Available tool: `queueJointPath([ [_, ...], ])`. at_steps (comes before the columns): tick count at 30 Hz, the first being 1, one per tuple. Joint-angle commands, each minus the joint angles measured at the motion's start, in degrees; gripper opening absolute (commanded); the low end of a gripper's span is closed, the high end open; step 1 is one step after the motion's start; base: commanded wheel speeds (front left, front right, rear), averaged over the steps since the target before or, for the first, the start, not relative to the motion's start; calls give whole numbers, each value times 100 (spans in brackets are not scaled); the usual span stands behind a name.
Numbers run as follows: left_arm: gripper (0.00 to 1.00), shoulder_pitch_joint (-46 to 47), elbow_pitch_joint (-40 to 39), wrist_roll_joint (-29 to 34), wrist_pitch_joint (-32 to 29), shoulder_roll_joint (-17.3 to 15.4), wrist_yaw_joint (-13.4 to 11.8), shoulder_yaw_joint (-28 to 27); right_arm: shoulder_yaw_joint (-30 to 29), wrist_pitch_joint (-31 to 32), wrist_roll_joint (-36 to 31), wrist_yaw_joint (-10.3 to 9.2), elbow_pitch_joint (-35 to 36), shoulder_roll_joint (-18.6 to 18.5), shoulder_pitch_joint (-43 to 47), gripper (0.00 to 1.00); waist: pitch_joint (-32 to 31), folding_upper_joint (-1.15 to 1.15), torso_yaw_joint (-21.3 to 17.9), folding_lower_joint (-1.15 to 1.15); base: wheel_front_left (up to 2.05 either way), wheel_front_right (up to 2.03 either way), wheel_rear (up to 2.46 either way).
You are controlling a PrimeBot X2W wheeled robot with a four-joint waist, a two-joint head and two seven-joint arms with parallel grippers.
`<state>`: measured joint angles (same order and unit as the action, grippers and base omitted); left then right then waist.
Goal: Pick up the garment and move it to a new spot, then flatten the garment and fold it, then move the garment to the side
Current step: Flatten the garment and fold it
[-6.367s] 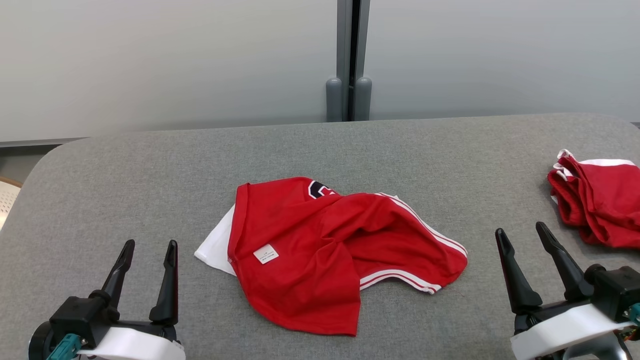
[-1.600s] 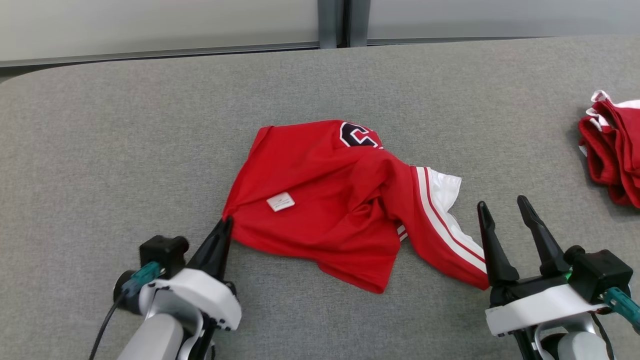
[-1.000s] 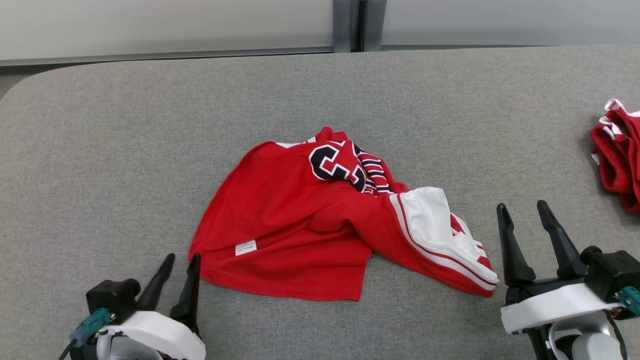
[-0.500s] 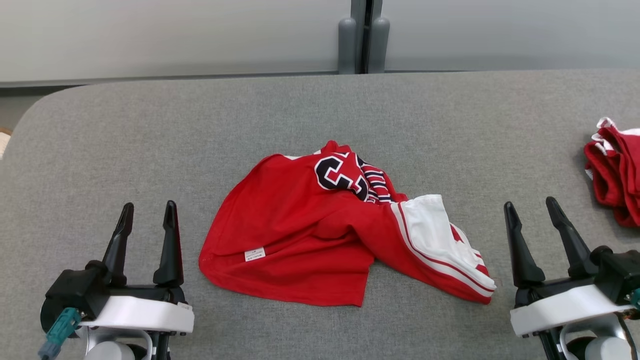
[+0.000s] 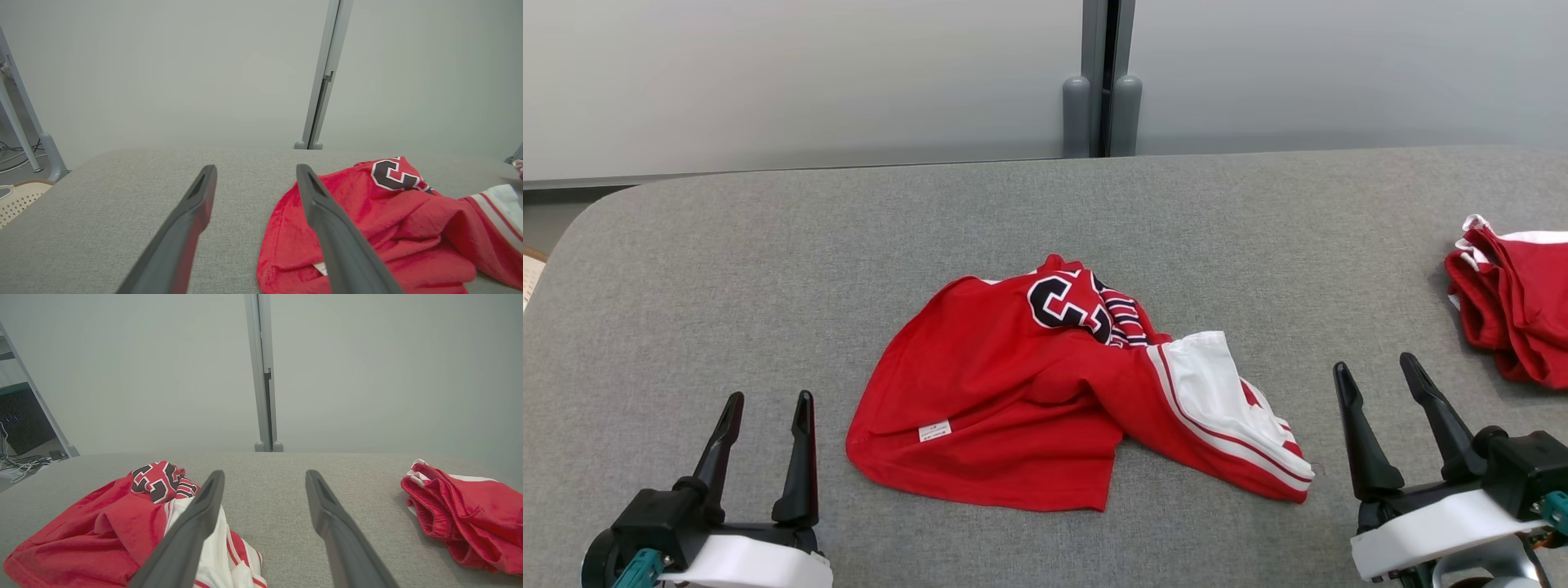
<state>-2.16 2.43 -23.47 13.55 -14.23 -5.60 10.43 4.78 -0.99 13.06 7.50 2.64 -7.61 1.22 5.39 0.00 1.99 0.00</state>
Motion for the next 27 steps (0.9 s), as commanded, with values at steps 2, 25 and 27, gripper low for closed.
queueJointPath([
  [2, 100, -30, -24, -7, -13, -48, -17, -13, 0, -8, 23, -2, 23, 0, 13, 100, 6, 0, -3, 0, 0, 0, 0],
  [25, 100, 980, 1626, -544, -734, 154, 573, 379, 168, 4, 36, -2, -94, -48, -394, 100, 521, 0, 16, 0, 0, 0, 0],
  [27, 100, 1096, 2019, -671, -829, 207, 688, 401, 203, -19, 58, -2, -133, -43, -420, 100, 561, 0, -31, 0, 0, 0, 0],
])
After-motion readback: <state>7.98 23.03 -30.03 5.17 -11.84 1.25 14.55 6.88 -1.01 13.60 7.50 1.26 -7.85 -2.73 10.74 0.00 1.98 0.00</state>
